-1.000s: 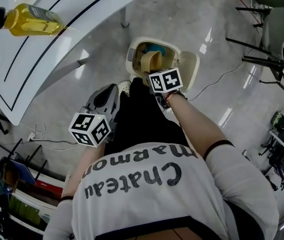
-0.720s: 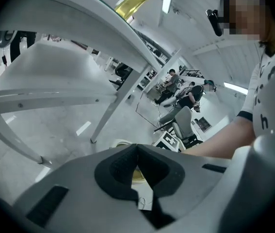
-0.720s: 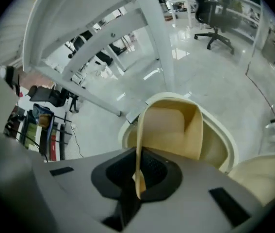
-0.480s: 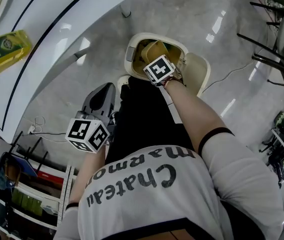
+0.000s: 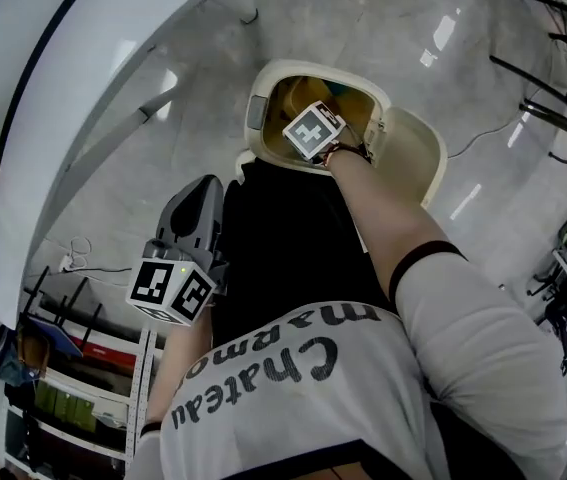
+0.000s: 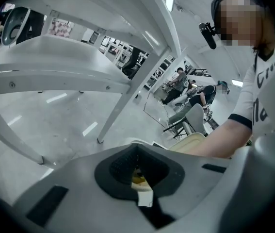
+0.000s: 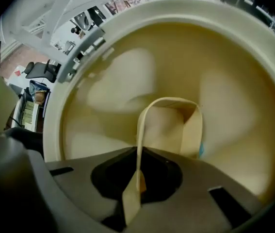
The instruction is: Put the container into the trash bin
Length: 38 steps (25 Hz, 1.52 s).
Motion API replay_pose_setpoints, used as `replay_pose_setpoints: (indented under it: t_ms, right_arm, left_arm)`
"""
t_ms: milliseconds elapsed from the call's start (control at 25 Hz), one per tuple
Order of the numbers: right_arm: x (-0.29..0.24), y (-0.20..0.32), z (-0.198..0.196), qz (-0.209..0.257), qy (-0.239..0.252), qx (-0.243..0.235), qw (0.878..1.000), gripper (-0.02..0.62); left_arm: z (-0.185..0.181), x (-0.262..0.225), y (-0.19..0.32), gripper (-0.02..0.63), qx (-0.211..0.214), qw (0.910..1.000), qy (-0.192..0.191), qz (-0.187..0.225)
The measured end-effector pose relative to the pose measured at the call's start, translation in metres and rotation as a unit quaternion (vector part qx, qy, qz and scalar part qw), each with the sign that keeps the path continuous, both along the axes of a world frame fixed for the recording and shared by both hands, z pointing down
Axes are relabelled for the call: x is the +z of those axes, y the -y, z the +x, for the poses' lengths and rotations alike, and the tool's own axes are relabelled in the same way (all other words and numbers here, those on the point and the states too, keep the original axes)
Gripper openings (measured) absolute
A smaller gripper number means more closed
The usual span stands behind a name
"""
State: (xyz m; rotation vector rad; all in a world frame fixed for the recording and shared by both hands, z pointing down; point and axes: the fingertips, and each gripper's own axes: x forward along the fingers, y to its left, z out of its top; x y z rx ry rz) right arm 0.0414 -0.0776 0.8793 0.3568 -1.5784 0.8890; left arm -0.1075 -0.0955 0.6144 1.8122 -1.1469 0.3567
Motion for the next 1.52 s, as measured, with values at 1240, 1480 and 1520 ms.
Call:
replay_pose_setpoints:
  t_ms: [1240,1480,1520]
  right_arm:
    - [0.115,0.006,0.012,0.032,-0.048,-0.030,0.998,0.032]
    - [0.114,0.006,0.011,0.037,-0.046,-0.028,0.998,0.045]
    - [0.113,0.008,0.011,0.040,-0.047,-0.027,0.998,0.060]
  left_arm:
    - [-0.016,0.055,0.010,0.023,0.056,0.9976,0.022,0.036]
    - [-0.016,0.052,0.012,0.023,0.053,0.9976,0.019,0.040]
    - [-0.016,0.051,0.011,0.023,0.051,0.9977,0.019,0.040]
